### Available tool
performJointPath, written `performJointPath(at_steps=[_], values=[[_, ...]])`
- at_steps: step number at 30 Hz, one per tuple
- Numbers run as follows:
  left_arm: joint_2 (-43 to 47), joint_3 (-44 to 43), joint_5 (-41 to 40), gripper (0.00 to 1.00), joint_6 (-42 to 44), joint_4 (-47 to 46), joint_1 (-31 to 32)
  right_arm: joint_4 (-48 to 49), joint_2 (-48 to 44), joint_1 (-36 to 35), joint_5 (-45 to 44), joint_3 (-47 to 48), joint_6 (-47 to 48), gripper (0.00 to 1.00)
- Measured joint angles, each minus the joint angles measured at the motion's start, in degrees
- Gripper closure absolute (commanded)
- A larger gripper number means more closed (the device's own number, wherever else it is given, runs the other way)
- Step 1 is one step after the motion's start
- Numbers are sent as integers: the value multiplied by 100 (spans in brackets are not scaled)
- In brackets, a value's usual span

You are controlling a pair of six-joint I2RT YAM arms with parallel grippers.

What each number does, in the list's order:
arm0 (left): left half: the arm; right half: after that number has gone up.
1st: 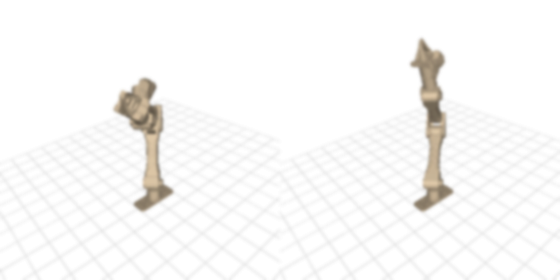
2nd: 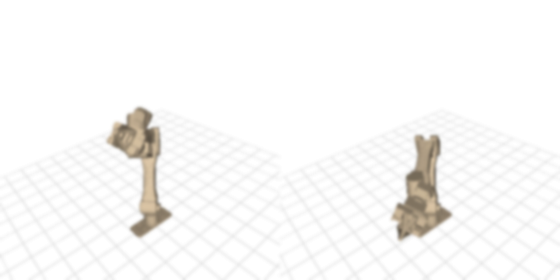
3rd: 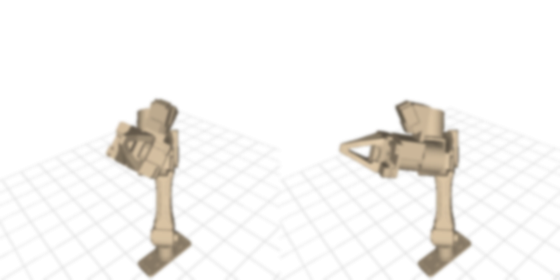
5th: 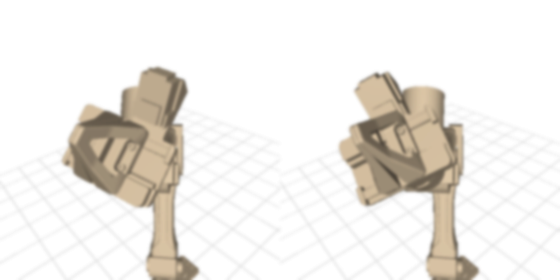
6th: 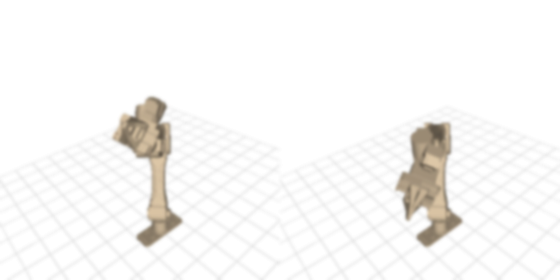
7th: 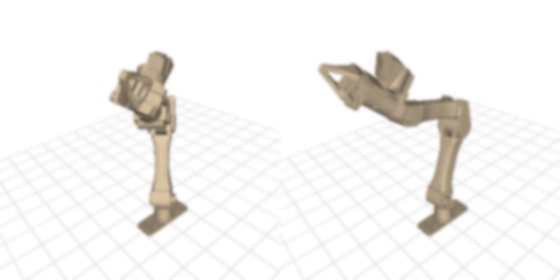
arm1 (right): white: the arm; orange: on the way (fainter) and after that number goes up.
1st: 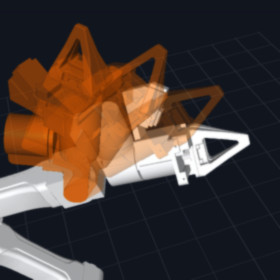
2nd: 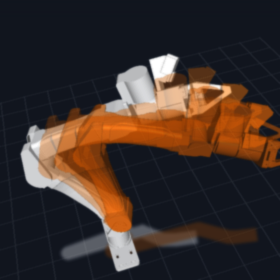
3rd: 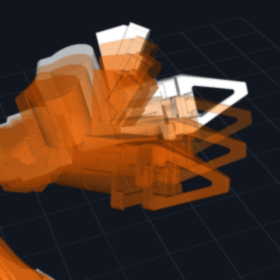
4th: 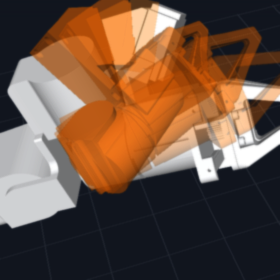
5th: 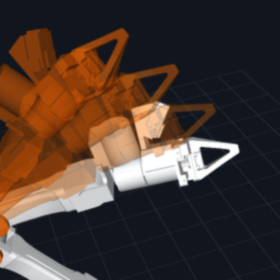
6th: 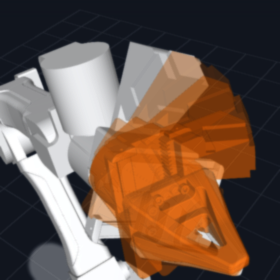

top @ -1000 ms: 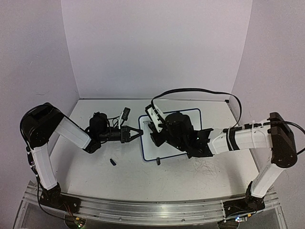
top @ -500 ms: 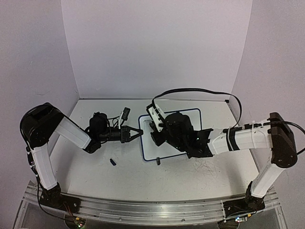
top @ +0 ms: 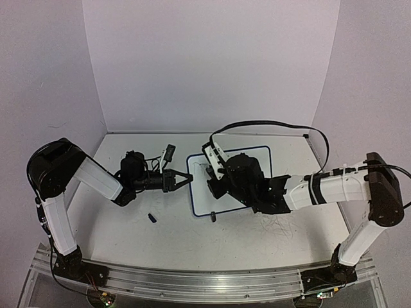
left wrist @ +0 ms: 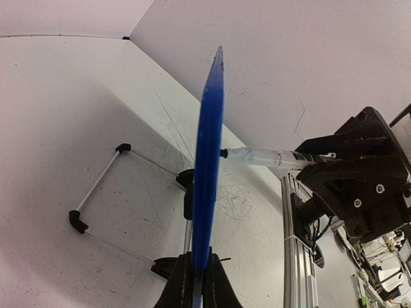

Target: Write a sentence on the whiteboard

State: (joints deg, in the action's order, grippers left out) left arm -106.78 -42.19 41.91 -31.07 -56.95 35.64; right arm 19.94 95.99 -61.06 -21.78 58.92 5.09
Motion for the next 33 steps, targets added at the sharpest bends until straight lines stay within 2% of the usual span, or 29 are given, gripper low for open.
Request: performJointPath(at_steps=[33], values=[[2, 2, -9, 100, 0, 12, 4, -150, 135, -98, 653, -78, -285, 100]])
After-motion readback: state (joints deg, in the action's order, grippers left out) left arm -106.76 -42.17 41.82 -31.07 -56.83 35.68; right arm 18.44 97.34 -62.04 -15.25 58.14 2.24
